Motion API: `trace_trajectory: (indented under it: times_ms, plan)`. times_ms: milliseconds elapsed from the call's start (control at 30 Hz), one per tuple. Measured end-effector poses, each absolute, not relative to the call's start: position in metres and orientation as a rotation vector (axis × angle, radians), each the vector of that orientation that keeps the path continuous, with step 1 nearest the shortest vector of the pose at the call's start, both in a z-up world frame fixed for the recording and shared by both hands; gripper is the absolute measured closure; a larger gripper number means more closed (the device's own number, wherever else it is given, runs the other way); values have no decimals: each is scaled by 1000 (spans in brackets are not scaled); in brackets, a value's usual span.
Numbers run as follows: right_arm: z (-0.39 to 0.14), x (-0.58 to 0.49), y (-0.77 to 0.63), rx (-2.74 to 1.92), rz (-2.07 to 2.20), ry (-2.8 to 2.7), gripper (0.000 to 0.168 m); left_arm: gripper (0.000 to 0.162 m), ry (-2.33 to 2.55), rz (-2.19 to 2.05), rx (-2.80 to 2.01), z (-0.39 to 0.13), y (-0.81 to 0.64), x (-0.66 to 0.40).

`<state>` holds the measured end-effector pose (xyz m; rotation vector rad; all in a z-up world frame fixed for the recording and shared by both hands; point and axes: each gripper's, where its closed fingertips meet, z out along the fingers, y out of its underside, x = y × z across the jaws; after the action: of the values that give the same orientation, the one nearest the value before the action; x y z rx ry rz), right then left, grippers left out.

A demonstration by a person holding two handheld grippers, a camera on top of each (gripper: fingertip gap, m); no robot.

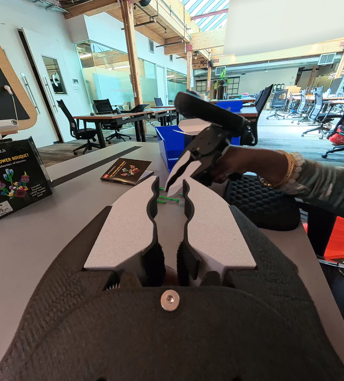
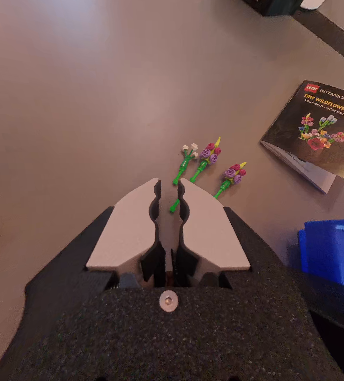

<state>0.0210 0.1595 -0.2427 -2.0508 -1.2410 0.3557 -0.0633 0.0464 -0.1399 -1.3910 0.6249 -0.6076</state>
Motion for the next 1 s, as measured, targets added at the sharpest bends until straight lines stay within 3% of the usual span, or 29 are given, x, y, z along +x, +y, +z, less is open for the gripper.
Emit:
trace_trajectory:
  times_ms: [233, 400, 767, 1000]
  plan:
    - [-264, 18, 180, -2117, 259, -1258, 152, 141, 634, -608, -1392, -141, 47, -61]
    - [-265, 11, 170, -2104, 375, -1311, 165, 140, 678, -553, -1401, -145, 47, -58]
    - [-215, -33, 58, -1979, 1007, -1573, 165, 138, 1336, 564, -1210, -198, 57, -34]
    - [-202, -39, 40, -1938, 1049, -1613, 165, 154, 1388, 628, -1221, -203, 57, -36]
